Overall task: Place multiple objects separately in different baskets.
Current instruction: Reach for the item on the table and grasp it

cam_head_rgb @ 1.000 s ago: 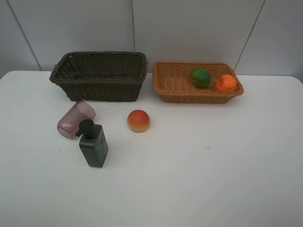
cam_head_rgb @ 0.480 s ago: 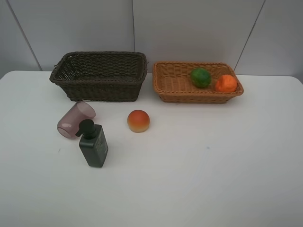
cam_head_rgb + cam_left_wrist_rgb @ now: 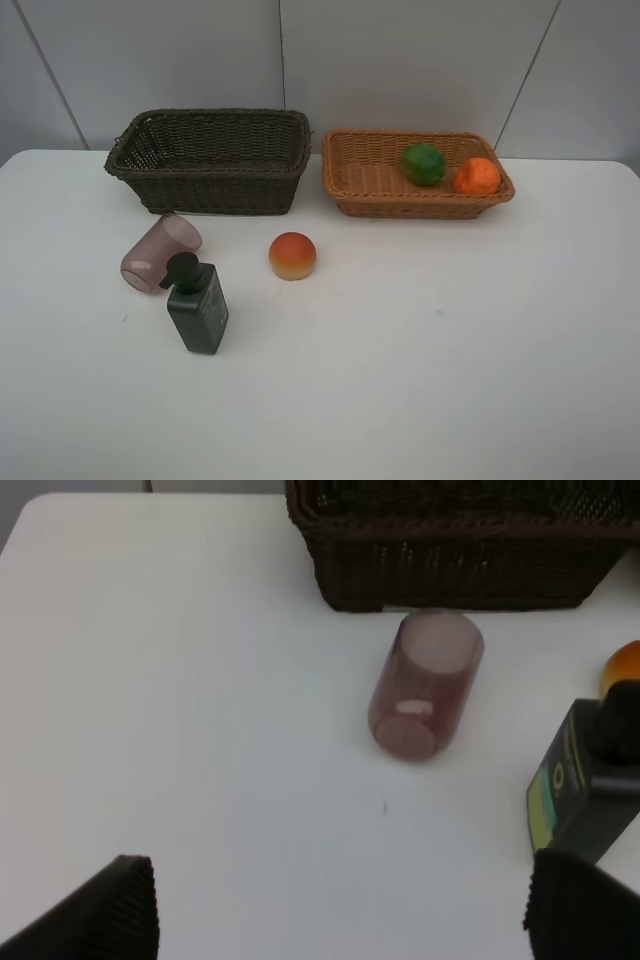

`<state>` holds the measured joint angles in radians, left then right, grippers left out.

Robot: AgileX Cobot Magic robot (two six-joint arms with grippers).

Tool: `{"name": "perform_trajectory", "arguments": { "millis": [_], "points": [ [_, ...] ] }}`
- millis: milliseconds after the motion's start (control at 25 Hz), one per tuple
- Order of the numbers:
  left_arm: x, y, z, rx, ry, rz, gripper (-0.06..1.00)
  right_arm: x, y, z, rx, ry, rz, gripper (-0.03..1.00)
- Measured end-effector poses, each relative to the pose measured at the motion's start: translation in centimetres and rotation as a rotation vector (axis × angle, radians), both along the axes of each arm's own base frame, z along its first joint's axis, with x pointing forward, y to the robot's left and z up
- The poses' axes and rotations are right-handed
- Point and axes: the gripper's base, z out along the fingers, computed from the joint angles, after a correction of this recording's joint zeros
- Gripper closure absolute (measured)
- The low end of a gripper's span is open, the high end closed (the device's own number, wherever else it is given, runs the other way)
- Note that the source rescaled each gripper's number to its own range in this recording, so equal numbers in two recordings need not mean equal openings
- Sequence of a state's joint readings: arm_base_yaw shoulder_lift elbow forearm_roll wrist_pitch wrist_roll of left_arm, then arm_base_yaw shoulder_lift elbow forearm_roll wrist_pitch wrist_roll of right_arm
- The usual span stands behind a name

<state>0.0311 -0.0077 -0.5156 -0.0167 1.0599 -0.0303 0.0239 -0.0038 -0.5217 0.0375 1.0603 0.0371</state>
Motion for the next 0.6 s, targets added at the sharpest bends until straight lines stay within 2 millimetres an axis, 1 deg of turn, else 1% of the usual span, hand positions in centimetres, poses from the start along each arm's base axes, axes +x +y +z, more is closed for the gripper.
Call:
{"name": "perform_trajectory", "arguments": {
  "millis": [40,160,320,400,480,520,600],
  "points": [
    [-0.1,0.0,0.3,-0.001,-0.012,-0.001,0.03,0.0,0.0,0.0,0.000,0.000,0.000,-0.03],
    [-0.2,-0.1,2.4,-0.005,-0.013,-0.004,0.03,0.0,0.0,0.0,0.000,0.000,0.000,-0.03],
    [1.6,0.0,5.6,-0.010,0.101,-0.007,0.03,0.0,0.0,0.0,0.000,0.000,0.000,-0.03],
    [3.1,0.0,7.2,-0.013,0.159,-0.008,0.03,0.0,0.0,0.0,0.000,0.000,0.000,-0.03],
    [5.1,0.0,8.6,-0.013,0.224,-0.013,0.03,0.0,0.0,0.0,0.000,0.000,0.000,-0.03],
    [7.1,0.0,9.3,-0.016,0.294,-0.026,0.03,0.0,0.0,0.0,0.000,0.000,0.000,-0.03],
    [9.4,-0.1,9.7,-0.038,0.364,-0.042,0.03,0.0,0.0,0.0,0.000,0.000,0.000,-0.03]
  ]
}}
